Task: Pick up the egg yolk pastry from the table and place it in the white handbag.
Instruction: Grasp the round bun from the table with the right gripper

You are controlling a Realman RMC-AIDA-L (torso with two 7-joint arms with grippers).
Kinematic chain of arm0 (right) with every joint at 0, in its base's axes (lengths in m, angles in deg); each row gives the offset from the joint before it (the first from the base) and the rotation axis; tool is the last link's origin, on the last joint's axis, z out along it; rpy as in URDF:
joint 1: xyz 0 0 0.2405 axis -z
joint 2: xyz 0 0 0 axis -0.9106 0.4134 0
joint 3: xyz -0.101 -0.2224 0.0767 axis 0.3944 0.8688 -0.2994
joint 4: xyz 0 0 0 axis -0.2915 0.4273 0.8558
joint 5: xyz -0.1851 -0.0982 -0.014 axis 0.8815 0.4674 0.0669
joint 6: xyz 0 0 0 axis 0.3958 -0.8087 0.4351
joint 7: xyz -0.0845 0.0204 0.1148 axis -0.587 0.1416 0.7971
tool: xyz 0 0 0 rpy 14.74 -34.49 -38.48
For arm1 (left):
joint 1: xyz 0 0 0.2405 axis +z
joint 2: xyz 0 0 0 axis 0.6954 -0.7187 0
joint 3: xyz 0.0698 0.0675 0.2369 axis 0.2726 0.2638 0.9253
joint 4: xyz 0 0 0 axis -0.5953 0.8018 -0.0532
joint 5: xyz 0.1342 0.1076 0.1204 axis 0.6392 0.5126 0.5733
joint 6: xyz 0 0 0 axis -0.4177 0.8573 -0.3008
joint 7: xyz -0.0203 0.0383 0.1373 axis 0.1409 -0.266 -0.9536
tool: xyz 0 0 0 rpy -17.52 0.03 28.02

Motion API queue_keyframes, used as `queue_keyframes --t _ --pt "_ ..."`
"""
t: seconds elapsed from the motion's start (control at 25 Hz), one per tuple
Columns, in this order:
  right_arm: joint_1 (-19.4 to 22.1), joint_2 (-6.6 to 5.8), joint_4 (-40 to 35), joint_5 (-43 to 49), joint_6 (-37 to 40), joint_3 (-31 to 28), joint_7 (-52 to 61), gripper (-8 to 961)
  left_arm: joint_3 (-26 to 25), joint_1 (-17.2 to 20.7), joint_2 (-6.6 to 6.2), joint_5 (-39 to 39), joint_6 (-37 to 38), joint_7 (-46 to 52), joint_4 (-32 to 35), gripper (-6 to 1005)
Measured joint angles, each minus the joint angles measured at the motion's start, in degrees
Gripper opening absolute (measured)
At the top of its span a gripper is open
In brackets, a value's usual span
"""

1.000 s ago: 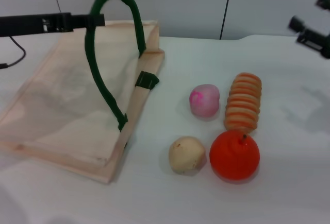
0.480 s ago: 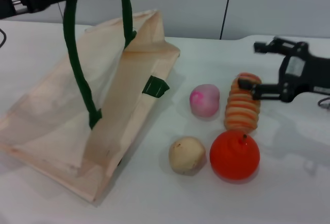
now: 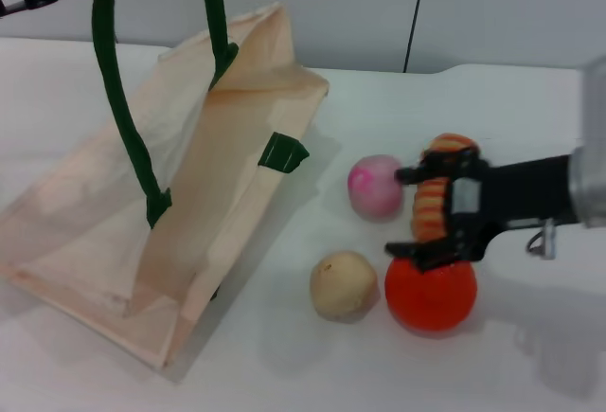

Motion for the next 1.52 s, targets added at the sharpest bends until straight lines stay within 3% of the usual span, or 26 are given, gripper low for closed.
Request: queue_keyframes --t 0.28,0.64,1.04,1.52 --pt "-2.98 -0.10 -1.64 4.24 6.54 12.79 6.43 891 0.00 -0.22 -0.16 -0.19 0.00 0.12 0.02 136" --pt "-7.55 -0.06 2.62 7.15 10.82 22.85 11.05 891 -0.07 -0.52 -0.46 -0.80 0.02 0.34 0.02 136" --pt "-12.86 0.09 10.17 6.56 15.25 26.79 12.42 891 -0.09 -0.75 -0.62 -1.36 0.02 0.38 0.72 136" --pt "-13.86 0.20 10.33 5.80 16.48 29.62 12.65 869 -0.09 -0.84 -0.73 -1.39 0.02 0.40 1.43 136"
